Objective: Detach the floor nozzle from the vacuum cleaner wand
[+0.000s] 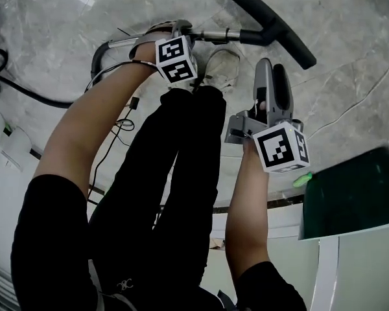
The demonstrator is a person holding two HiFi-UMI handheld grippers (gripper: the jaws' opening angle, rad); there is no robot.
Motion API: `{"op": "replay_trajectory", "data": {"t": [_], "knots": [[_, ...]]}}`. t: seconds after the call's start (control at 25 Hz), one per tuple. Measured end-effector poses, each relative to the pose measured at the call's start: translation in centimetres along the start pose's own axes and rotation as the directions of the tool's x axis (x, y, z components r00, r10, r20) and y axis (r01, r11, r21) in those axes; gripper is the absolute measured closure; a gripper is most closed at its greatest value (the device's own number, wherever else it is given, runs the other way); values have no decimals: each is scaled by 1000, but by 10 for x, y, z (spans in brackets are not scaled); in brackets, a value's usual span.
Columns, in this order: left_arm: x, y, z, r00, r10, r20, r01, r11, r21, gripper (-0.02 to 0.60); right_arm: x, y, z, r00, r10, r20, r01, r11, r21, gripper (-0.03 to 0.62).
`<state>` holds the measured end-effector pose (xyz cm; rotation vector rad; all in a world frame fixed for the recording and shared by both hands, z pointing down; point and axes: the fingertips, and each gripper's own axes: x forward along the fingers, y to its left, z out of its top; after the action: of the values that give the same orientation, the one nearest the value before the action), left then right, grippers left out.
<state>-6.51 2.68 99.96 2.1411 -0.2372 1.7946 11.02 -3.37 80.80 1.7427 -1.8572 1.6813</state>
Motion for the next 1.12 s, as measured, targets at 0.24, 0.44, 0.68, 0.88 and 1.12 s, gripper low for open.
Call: {"op": "replay_trajectory", "data": {"t": [0.24,0.44,0.68,0.88,1.12], "knots": [[-77,0,48,983,-12,181,7,1000,27,405,0,-2,18,996,-51,79,43,994,96,295],[-121,-6,83,962,-47,268,30,997,67,405,-6,22,51,978,0,210,-21,995,96,298],[-147,-16,104,949,-99,299,90,995,43,403,-35,42,74,977,60,206,-80,993,89,401],[-162,-23,128,928,-59,367,27,995,94,403,-57,51,75,976,119,182,-141,984,113,402],[-179,-31,156,865,-151,479,77,982,172,402,-62,69,78,962,209,175,-227,970,92,402]]}}
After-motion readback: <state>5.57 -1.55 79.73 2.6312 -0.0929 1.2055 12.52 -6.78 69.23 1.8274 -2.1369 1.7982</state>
